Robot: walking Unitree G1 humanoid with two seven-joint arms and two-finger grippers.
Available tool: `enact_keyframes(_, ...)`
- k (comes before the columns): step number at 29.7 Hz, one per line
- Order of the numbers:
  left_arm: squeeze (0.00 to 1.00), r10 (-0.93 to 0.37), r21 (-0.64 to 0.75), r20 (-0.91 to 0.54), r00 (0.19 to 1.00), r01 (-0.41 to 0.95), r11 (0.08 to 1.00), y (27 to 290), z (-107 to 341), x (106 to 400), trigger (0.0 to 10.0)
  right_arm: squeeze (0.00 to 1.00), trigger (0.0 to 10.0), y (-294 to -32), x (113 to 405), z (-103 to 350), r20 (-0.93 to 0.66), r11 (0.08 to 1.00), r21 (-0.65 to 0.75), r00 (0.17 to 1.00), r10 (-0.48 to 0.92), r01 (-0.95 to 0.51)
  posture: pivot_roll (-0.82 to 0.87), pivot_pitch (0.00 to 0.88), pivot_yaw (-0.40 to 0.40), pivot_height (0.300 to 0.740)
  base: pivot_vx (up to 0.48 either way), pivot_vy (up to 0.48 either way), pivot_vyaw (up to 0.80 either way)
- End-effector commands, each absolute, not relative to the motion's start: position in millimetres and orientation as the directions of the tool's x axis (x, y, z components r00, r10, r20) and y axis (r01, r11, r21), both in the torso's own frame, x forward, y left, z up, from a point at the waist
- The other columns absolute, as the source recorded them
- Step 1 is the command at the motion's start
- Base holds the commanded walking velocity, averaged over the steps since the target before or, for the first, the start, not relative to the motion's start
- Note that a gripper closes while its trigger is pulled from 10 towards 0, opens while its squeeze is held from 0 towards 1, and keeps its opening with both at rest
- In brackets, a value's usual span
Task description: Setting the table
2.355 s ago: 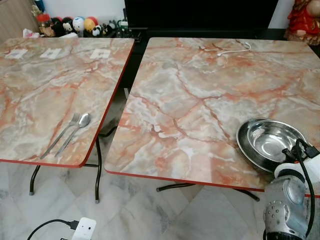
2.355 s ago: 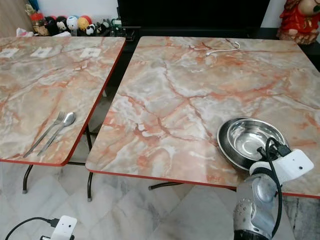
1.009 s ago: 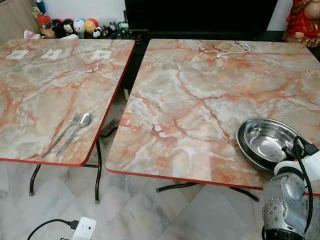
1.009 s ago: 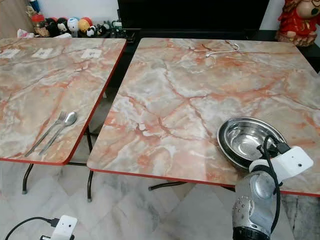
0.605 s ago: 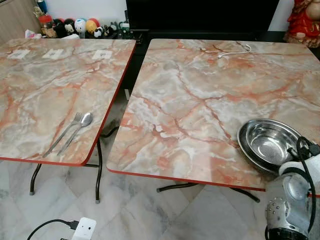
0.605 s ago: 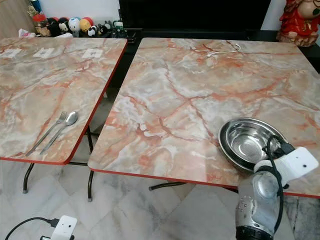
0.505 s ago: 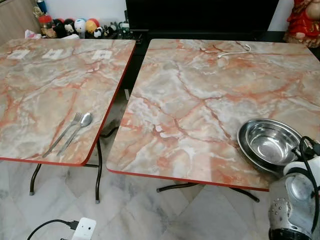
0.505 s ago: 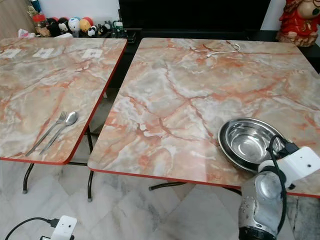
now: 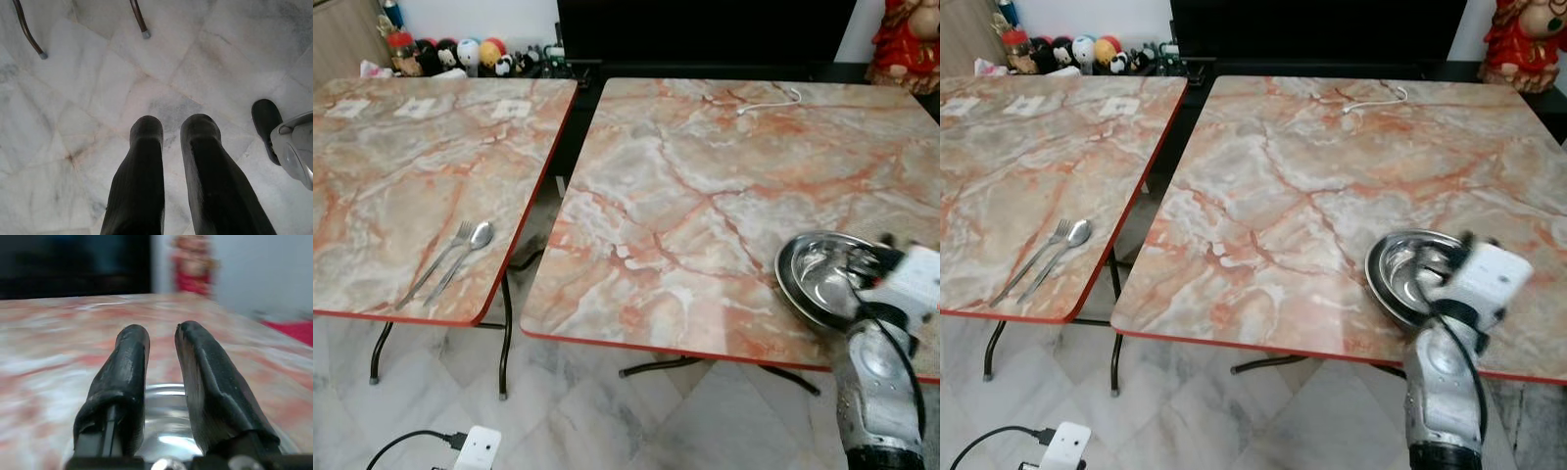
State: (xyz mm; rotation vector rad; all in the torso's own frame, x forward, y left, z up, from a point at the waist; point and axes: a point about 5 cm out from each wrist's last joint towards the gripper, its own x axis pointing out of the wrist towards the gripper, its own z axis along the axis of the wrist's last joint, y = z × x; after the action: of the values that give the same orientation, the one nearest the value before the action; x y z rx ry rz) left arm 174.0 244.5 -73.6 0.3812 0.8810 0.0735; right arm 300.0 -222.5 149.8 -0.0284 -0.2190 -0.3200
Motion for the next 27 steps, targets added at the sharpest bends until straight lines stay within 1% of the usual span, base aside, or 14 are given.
enact_keyframes(1,0.0,0.228,0.339,-0.757,0.612,0.069,0.938,245.5,-77.6,165.4,10.0,0.0,10.0,-211.7,303.1,150.4,0.206,0.975,0.019,0.954,-0.219,0.219,-0.08,0.078,0.025,0.74,0.0,0.0,0.0)
enact_keyframes(3,0.0,0.228,0.336,-0.758,0.611,0.065,0.94,245.3,-77.9,165.1,10.0,0.0,10.0,-204.7,305.7,150.1,0.197,0.985,0.022,0.965,-0.174,0.173,-0.08,0.078,0.025,0.74,0.0,0.0,0.0)
enact_keyframes(4,0.0,0.227,0.333,-0.759,0.611,0.064,0.941,245.1,-78.0,164.9,10.0,0.0,10.0,-199.4,306.9,150.4,0.197,0.99,0.03,0.971,-0.139,0.136,-0.08,0.076,0.024,0.74,0.0,0.0,0.0)
enact_keyframes(5,0.0,0.229,0.324,-0.76,0.608,0.049,0.945,245.3,-78.2,164.3,10.0,0.0,10.0,-190.8,307.4,152.4,0.212,0.997,0.015,0.975,-0.072,0.071,-0.08,0.072,0.024,0.74,0.0,0.0,0.0)
enact_keyframes(6,0.0,0.23,0.321,-0.76,0.608,0.043,0.946,245.5,-78.3,164.1,10.0,0.0,10.0,-188.5,307.3,153.1,0.217,0.999,0.007,0.975,-0.053,0.053,-0.08,0.072,0.024,0.74,0.0,0.0,0.0)
enact_keyframes(11,0.0,0.227,0.321,-0.762,0.606,0.048,0.946,245.8,-78.5,163.5,10.0,0.0,10.0,-186.1,307.8,151.9,0.215,0.999,0.038,0.976,-0.045,0.038,-0.09,0.059,0.028,0.74,0.0,0.0,0.0)
enact_keyframes(27,0.0,0.227,0.321,-0.762,0.606,0.048,0.946,245.8,-78.5,163.5,10.0,0.0,10.0,-186.1,307.8,151.9,0.215,0.999,0.038,0.976,-0.045,0.038,-0.09,0.059,0.028,0.74,0.0,0.0,0.0)
